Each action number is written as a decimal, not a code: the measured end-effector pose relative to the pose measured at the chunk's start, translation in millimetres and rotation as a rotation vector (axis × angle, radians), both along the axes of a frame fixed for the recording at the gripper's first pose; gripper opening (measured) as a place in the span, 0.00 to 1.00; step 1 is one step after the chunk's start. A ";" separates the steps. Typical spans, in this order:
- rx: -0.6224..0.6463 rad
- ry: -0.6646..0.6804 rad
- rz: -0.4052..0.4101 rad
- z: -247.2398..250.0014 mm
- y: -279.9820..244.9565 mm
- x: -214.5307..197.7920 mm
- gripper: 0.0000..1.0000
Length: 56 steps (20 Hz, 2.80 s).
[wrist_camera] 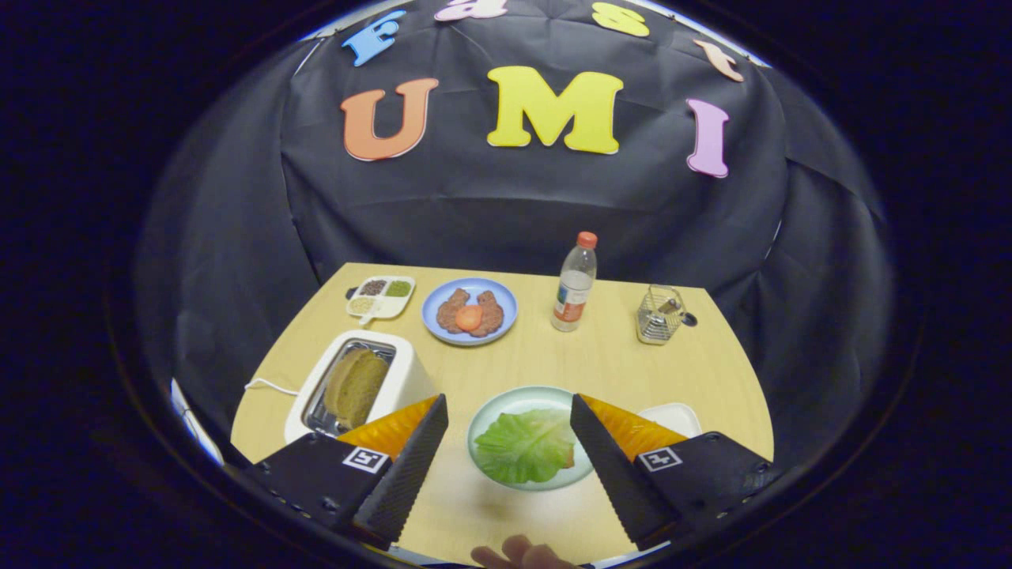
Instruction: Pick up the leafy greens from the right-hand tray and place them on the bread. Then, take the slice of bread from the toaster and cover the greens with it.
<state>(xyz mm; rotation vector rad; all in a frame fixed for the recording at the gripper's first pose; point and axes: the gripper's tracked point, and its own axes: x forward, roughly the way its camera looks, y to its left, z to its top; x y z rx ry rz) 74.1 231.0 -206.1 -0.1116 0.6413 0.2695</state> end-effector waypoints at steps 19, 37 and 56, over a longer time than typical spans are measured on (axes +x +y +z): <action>-0.006 0.169 0.000 -54.1 136.9 -1.8 0.78; 0.053 0.115 -0.006 18.3 135.4 -4.1 0.11; 0.099 0.208 -0.184 -24.3 13.3 48.1 0.11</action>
